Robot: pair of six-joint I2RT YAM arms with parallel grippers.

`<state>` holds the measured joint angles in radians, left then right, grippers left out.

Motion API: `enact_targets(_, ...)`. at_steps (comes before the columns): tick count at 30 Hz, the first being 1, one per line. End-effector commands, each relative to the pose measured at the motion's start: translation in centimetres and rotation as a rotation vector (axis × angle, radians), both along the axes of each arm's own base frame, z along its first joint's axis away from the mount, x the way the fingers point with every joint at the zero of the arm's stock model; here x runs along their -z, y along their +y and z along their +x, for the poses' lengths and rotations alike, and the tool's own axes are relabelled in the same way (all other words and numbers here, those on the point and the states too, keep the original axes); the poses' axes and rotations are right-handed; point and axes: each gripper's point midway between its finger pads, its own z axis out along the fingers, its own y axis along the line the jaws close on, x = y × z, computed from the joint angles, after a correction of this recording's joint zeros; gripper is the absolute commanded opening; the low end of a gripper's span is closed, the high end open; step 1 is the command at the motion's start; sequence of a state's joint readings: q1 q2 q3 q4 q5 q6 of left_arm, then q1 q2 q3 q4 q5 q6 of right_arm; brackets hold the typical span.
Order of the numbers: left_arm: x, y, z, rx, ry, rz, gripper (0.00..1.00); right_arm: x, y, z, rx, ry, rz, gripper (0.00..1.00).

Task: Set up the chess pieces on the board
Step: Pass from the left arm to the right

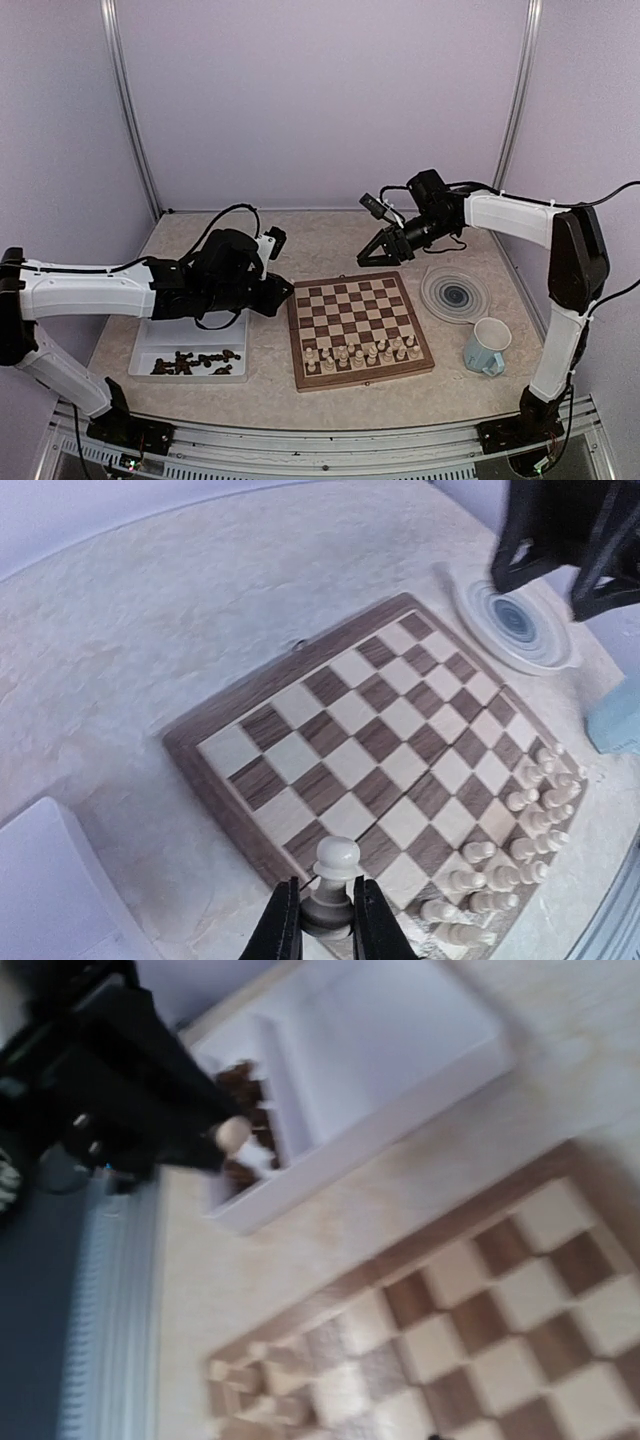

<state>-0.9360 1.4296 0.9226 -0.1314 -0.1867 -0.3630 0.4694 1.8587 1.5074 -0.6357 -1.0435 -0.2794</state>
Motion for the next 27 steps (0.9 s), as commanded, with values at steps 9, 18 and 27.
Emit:
enact_targets(9,-3.0,-6.6,-3.2,0.234,-0.121,-0.055,0.08,-0.9,6.0,-6.6,-0.235,0.194,0.075,0.46)
enact_targets(18,-3.2,-8.1,-4.0,0.269,-0.126,-0.057,0.08,0.2,7.0,-8.0,-0.271,0.227,0.056,0.46)
enact_targets(27,-3.8,-8.3,-3.8,0.263,-0.147,-0.075,0.08,0.7,7.1,-8.4,-0.285,0.263,0.059,0.35)
